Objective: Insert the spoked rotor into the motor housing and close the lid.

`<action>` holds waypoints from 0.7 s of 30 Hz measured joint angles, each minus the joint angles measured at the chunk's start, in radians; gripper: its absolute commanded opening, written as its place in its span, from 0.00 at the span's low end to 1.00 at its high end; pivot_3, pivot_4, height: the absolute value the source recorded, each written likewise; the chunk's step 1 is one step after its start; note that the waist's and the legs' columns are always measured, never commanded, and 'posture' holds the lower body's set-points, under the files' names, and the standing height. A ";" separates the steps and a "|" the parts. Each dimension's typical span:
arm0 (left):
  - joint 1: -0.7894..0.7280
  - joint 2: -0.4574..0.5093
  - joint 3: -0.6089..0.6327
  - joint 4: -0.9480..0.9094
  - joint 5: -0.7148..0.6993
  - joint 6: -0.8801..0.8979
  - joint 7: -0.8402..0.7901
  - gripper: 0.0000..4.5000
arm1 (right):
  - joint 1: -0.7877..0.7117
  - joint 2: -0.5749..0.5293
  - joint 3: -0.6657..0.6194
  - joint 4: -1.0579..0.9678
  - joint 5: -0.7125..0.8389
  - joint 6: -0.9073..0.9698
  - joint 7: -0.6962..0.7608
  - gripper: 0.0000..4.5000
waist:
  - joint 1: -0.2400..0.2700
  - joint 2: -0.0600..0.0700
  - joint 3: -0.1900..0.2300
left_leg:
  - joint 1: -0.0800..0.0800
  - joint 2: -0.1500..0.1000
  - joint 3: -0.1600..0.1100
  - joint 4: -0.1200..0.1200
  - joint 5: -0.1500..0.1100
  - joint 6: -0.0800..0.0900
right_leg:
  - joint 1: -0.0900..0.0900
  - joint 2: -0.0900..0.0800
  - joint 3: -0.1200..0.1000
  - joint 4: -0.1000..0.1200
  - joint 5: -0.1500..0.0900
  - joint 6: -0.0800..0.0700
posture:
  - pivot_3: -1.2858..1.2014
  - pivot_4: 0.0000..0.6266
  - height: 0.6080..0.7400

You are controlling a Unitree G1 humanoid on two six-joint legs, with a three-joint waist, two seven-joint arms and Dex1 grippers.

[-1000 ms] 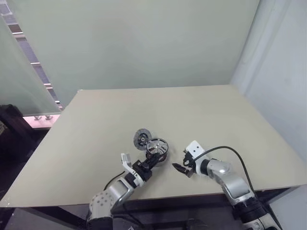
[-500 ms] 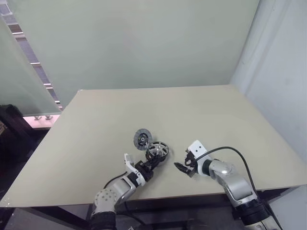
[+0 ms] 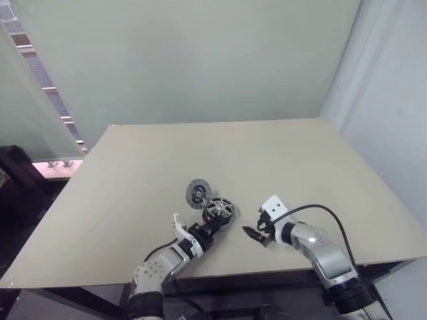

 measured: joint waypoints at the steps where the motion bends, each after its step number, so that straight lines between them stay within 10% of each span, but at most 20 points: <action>1: -0.002 -0.001 0.001 0.005 0.004 -0.001 0.000 0.06 | 0.000 0.000 0.000 0.000 0.000 0.001 0.000 1.00 | 0.000 0.000 0.000 | 0.000 0.000 0.000 0.000 0.000 0.000 | 0.000 0.000 0.000 0.000 0.000 0.000 | 0.52 0.00 1.00; 21: -0.008 -0.019 0.022 0.010 0.034 0.000 0.007 0.06 | 0.002 0.000 0.000 0.000 0.001 0.008 -0.003 1.00 | 0.000 0.000 0.000 | 0.001 0.000 0.000 0.000 0.000 0.000 | 0.000 0.000 0.000 0.000 0.000 0.000 | 0.52 0.00 1.00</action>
